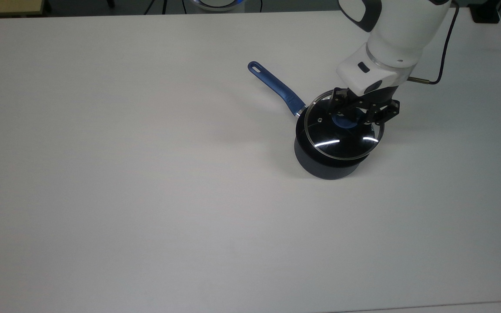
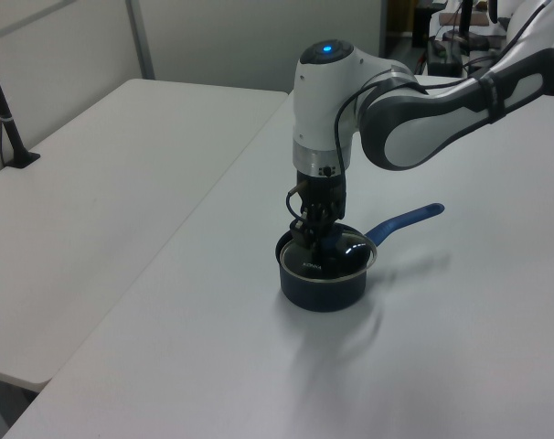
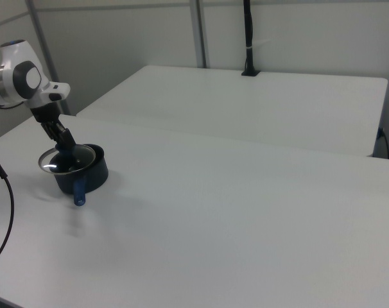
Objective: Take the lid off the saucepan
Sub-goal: 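Lower the gripper onto the blue knob and close on it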
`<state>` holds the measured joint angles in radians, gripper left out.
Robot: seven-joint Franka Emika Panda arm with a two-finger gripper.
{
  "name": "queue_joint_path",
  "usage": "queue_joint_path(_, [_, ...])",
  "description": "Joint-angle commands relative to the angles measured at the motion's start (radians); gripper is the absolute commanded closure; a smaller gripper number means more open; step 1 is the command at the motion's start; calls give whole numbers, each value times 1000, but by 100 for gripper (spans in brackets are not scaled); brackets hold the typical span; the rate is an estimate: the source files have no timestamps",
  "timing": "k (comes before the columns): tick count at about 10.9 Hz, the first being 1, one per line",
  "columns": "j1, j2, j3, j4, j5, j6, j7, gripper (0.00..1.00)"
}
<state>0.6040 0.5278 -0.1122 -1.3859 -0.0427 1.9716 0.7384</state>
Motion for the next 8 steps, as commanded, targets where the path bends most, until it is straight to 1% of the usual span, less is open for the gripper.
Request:
queue_joint_path(1, [25,-12,-27,-5,-17,-27,30,100])
queue_joint_path(3, [25,-17,-40,-4,-17,-45,30,100])
queue_joint_path(8, [26,-38,-41,-2,-26,-68,30,100])
